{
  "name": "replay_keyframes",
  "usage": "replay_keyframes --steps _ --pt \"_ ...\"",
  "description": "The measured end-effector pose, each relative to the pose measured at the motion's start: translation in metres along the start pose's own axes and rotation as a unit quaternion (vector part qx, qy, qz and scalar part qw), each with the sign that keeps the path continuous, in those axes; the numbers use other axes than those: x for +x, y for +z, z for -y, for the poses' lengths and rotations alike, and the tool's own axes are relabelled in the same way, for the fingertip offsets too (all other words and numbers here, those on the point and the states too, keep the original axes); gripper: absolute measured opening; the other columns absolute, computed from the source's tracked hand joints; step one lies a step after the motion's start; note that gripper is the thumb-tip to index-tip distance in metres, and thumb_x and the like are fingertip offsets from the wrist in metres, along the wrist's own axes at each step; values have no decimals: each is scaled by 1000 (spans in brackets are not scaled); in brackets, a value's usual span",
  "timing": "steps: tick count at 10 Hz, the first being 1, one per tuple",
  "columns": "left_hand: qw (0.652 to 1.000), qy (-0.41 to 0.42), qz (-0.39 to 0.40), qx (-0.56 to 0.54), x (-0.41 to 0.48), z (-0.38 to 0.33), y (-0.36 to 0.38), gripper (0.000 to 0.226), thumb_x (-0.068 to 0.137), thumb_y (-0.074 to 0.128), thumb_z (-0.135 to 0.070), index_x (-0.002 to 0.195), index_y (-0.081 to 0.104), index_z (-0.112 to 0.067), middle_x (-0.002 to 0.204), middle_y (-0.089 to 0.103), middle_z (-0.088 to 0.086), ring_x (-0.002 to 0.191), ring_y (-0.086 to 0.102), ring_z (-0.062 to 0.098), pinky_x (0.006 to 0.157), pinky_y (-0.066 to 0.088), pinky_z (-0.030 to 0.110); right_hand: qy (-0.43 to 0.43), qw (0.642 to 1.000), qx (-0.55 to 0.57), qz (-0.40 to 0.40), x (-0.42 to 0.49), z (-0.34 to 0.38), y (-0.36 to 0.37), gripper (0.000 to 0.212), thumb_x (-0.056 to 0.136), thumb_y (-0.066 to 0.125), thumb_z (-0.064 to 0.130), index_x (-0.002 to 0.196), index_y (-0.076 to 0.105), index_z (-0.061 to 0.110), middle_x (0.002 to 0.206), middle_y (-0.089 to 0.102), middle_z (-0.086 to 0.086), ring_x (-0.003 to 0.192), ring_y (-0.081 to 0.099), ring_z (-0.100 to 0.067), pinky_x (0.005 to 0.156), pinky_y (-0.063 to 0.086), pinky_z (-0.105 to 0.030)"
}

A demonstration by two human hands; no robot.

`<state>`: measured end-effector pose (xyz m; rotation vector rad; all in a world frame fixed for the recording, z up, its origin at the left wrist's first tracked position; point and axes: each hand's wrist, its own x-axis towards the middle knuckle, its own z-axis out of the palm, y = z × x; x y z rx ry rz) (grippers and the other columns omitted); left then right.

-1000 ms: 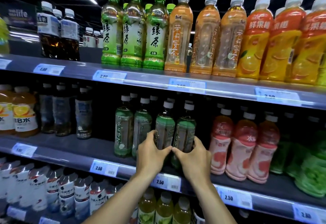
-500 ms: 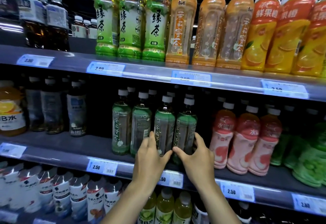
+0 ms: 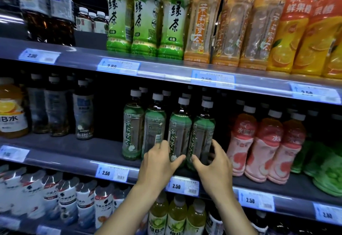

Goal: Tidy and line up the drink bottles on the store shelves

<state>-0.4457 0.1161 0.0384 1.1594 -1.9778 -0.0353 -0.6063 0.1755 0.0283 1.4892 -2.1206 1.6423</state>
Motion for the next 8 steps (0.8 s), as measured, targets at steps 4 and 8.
replay_keyframes --steps 4,8 --pt "1000 16 2 -22 8 10 9 49 85 67 -60 81 39 -20 72 47 -4 67 49 20 58 42 30 2 1000 -6 -12 0 2 5 78 79 84 38 146 50 16 137 61 0 124 59 -21 101 52 -43" --pt "997 72 23 -17 -1 13 -15 55 82 75 -49 59 31 -26 56 40 -9 53 46 16 51 36 34 -1 999 -43 -9 -32 21 -20 74 91 73 42 152 41 17 146 52 1 136 45 -14 106 29 -15"
